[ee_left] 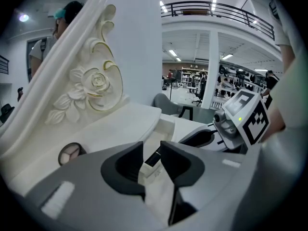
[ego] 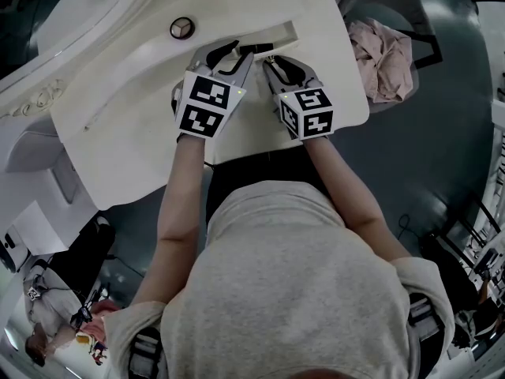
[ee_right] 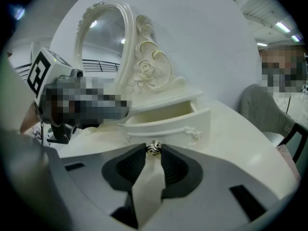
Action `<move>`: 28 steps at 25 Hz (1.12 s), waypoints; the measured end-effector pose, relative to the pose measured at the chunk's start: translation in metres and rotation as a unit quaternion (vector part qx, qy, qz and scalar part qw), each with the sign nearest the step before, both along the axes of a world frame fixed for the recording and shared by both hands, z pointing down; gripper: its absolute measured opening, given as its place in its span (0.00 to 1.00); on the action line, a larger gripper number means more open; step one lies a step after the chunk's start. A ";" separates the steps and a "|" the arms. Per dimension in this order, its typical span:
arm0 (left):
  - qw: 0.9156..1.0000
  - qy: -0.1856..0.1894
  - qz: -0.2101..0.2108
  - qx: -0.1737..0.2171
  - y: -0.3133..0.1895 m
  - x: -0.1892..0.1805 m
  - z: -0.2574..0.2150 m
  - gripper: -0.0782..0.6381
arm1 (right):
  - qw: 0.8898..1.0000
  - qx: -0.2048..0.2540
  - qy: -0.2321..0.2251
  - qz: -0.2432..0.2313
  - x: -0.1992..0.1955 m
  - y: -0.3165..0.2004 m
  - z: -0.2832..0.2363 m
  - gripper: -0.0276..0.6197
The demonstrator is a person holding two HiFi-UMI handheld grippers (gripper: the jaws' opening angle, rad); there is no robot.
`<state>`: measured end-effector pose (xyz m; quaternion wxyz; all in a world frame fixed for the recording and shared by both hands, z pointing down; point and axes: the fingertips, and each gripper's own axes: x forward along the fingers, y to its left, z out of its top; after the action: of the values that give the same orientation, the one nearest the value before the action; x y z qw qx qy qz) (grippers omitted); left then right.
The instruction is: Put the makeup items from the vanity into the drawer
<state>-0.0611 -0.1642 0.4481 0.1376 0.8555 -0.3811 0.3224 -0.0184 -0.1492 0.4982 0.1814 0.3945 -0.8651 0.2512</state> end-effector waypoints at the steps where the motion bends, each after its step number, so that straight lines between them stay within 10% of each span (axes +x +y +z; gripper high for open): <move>1: 1.000 0.003 -0.013 0.009 -0.002 -0.006 -0.004 0.27 | 1.000 0.000 0.000 0.000 0.000 0.000 0.000 0.20; 15: 0.972 -0.035 -0.203 0.114 -0.034 -0.108 -0.026 0.41 | 1.000 -0.004 0.007 0.003 0.000 0.000 0.000 0.20; 28: 0.969 -0.010 -0.229 0.087 -0.051 -0.122 -0.008 0.41 | 1.000 -0.008 0.012 0.003 0.001 -0.001 0.001 0.20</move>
<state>-0.1835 -0.2155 0.4400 0.1289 0.7507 -0.5950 0.2564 -0.0177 -0.1499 0.4987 0.1945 0.3985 -0.8597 0.2536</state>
